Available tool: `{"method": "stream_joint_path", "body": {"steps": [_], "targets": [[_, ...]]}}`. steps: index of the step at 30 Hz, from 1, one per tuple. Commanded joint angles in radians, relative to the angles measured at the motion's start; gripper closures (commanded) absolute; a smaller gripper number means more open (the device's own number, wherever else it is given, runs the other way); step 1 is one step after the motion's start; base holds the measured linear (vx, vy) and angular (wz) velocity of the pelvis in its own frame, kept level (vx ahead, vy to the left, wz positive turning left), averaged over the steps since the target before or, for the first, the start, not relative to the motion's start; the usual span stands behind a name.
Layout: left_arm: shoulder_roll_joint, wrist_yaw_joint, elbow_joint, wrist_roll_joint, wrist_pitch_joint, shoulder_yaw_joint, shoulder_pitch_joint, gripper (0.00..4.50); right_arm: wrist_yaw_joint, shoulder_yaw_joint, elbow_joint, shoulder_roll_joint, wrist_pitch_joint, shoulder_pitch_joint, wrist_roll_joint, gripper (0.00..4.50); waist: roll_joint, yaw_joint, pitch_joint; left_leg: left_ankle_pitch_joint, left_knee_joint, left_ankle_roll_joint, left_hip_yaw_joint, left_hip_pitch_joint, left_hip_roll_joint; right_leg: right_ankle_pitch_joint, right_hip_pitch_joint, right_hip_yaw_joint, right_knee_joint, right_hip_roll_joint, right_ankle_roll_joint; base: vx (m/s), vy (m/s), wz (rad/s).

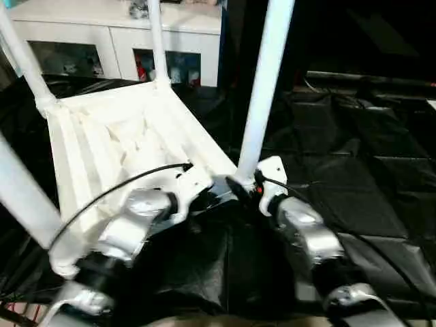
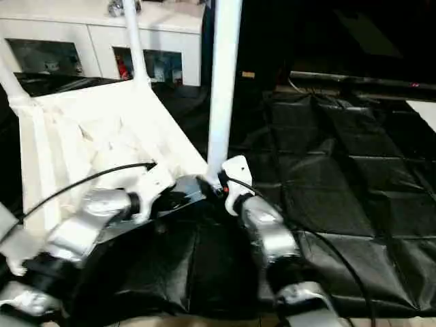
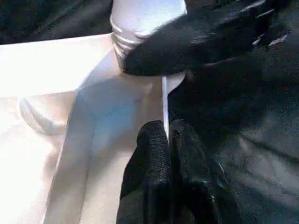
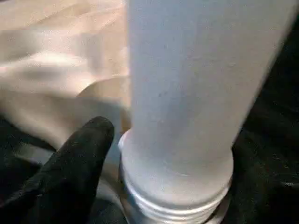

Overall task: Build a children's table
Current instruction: Rotate leg to tighten

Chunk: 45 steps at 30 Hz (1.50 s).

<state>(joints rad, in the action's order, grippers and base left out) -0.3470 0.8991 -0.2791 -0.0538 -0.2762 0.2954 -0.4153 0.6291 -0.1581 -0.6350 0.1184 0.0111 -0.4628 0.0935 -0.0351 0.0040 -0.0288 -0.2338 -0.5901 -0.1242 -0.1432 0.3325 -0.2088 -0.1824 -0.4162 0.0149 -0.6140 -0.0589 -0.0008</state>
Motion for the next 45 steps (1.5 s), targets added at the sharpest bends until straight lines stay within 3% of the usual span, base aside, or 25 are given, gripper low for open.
{"method": "stream_joint_path", "body": {"steps": [1,4,10,17,25,34,38,39,40,41,45], "targets": [[-0.015,0.075,-0.019,0.007,0.002,0.069,0.039,4.5,0.13,-0.06,0.063,0.017,-0.029,0.007,0.015,0.42,0.01,0.009,0.039,-0.176,0.077,0.055,-0.018,0.024,-0.003,-0.223,0.051,-0.027,0.077,-0.047,-0.2,0.0,0.0,0.0],[-0.055,0.134,-0.006,0.018,0.024,0.071,0.049,4.5,0.232,-0.069,0.106,0.073,-0.064,0.014,0.032,0.42,0.009,0.009,0.042,-0.113,0.073,0.07,-0.019,0.025,-0.005,-0.107,0.058,-0.025,0.065,-0.044,-0.237,0.0,0.0,0.0],[-0.142,0.299,0.017,0.061,0.072,0.077,0.059,4.5,0.432,-0.119,0.164,0.189,-0.121,0.022,0.04,0.42,0.011,0.017,0.044,-0.09,0.071,0.097,-0.022,0.017,-0.006,-0.021,0.062,-0.022,0.057,-0.044,-0.272,0.0,0.0,0.0],[-0.177,0.345,-0.003,0.063,0.08,0.079,0.042,4.5,0.486,-0.128,0.18,0.211,-0.156,0.016,0.045,0.57,0.008,0.03,0.038,-0.136,0.077,0.063,-0.024,0.013,-0.008,-0.127,0.059,-0.026,0.065,-0.048,-0.249,0.0,0.0,0.0],[-0.198,0.395,-0.009,0.082,0.085,0.076,0.039,4.5,0.508,-0.131,0.191,0.211,-0.174,0.02,0.052,1.12,0.006,0.031,0.043,-0.084,0.073,0.065,-0.024,0.014,-0.006,-0.05,0.062,-0.024,0.056,-0.046,-0.258,0.0,0.0,0.0],[-0.159,0.356,-0.022,0.096,0.093,0.062,0.045,4.5,0.449,-0.119,0.19,0.164,-0.164,0.062,0.055,1.72,0.004,0.031,0.041,-0.105,0.075,0.055,-0.024,0.013,-0.007,-0.088,0.06,-0.025,0.06,-0.047,-0.25,0.0,0.0,0.0],[-0.068,0.229,-0.047,0.09,0.06,0.039,0.028,4.5,0.208,-0.072,0.088,0.059,-0.114,0.051,0.014,1.75,0.004,0.028,0.032,-0.183,0.081,0.023,-0.026,0.009,-0.007,-0.215,0.049,-0.027,0.076,-0.049,-0.228,0.0,0.0,0.0],[-0.066,0.225,-0.048,0.089,0.059,0.039,0.027,4.5,0.203,-0.071,0.085,0.056,-0.114,0.05,0.013,1.75,0.001,0.026,0.029,-0.23,0.086,0.006,-0.021,0.009,-0.005,-0.317,0.051,-0.026,0.082,-0.05,-0.201,0.0,0.0,0.0],[-0.043,0.17,-0.065,0.069,0.048,0.037,0.016,4.5,0.122,-0.051,0.051,0.025,-0.116,0.038,0.005,1.75,0.005,0.025,0.028,-0.248,0.088,-0.002,-0.017,0.011,-0.004,-0.365,0.052,-0.026,0.085,-0.051,-0.183,-0.052,-0.004,-0.05],[-0.022,0.128,-0.077,0.059,0.038,0.032,0.008,4.5,0.063,-0.035,0.027,0.0,-0.114,0.028,0.002,1.76,0.003,0.018,0.026,-0.303,0.091,-0.012,-0.012,0.008,-0.004,-0.469,0.044,-0.025,0.095,-0.051,-0.139,-0.055,-0.002,-0.06],[0.046,0.008,-0.103,0.04,0.007,0.01,-0.018,4.5,-0.103,0.006,-0.028,-0.075,-0.109,0.0,-0.005,1.76,0.002,0.015,0.024,-0.335,0.089,-0.008,-0.01,0.001,-0.001,-0.582,0.029,-0.025,0.112,-0.051,-0.087,-0.026,-0.002,-0.02]]}}
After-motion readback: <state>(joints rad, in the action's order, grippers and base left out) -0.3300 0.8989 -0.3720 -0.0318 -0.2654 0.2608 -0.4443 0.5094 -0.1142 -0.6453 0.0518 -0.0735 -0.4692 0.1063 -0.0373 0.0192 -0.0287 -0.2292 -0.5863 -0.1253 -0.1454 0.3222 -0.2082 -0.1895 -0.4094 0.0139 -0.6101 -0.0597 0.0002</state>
